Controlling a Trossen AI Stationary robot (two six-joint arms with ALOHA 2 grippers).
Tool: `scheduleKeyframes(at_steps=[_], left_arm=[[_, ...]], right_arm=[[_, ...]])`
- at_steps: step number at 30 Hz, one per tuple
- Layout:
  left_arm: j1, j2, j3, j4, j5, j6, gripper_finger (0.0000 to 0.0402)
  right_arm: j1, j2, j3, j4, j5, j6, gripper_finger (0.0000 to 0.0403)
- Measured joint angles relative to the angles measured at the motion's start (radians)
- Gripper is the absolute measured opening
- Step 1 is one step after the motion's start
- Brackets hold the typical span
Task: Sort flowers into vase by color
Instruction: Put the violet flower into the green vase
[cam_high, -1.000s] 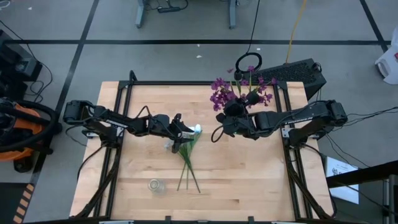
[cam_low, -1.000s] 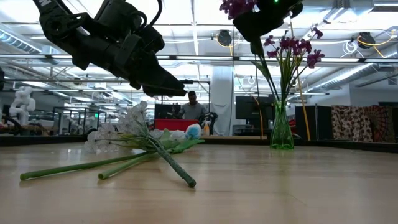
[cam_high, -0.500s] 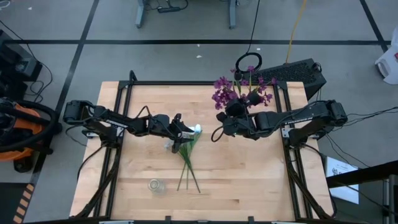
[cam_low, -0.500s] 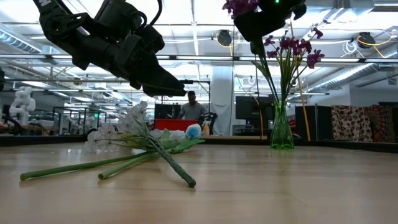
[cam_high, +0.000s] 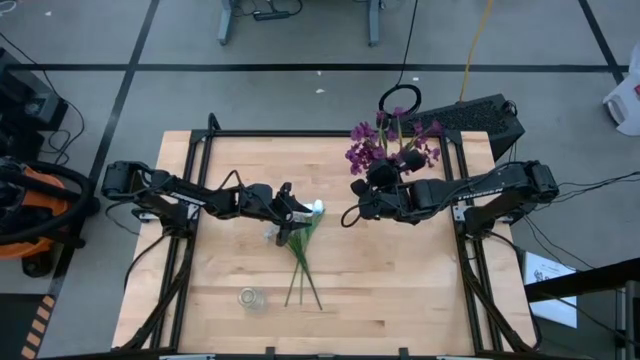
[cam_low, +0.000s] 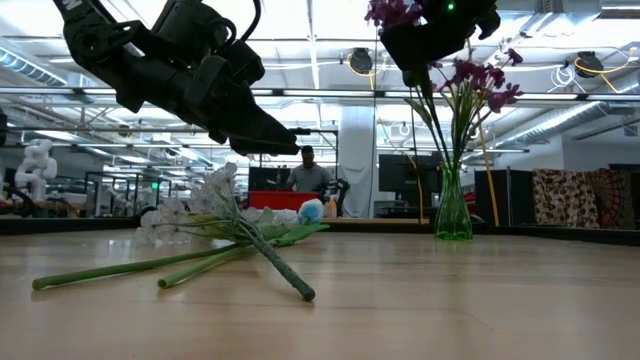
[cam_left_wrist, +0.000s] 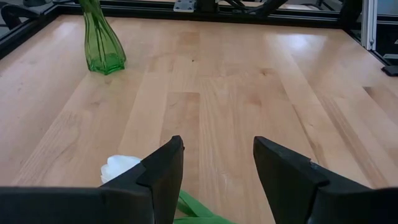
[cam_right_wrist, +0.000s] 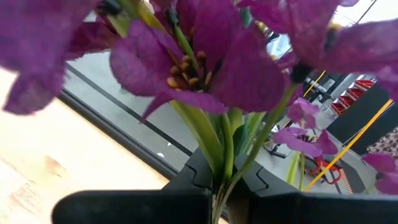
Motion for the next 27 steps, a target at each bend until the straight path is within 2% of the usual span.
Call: scheduleKeyframes(at_steps=[22,27], left_arm=[[-0.001,0.0,0.0,0.0,0.0,-0.002,0.0201],[-0.001,0.0,0.0,0.0,0.0,-0.003,0.0201]], right_arm=[[-0.039,0.0,0.0,0.0,-0.007,0.045,0.0007],[-0.039,0.0,0.0,-0.031,-0.014,0.092,0.0018]])
